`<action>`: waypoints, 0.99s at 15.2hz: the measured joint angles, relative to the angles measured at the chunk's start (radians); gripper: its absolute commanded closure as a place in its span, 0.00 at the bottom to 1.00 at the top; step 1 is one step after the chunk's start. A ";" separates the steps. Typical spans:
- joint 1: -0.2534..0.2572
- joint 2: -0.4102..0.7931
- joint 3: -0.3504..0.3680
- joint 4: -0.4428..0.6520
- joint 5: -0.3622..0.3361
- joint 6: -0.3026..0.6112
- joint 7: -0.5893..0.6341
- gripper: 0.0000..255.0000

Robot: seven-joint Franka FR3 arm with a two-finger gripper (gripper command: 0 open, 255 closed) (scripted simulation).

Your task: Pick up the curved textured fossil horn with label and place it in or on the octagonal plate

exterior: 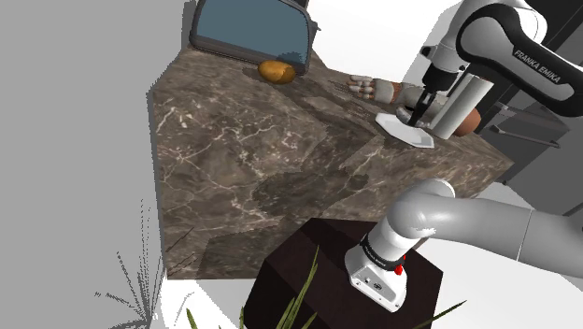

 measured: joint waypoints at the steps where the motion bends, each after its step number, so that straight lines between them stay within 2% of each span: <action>1: -0.001 -0.007 -0.005 -0.019 -0.004 0.011 0.001 1.00; 8: -0.003 -0.018 -0.010 -0.046 -0.008 0.028 0.005 1.00; 9: -0.003 -0.018 -0.010 -0.046 -0.008 0.028 0.005 0.00; 15: -0.003 -0.018 -0.010 -0.046 -0.008 0.028 0.005 0.00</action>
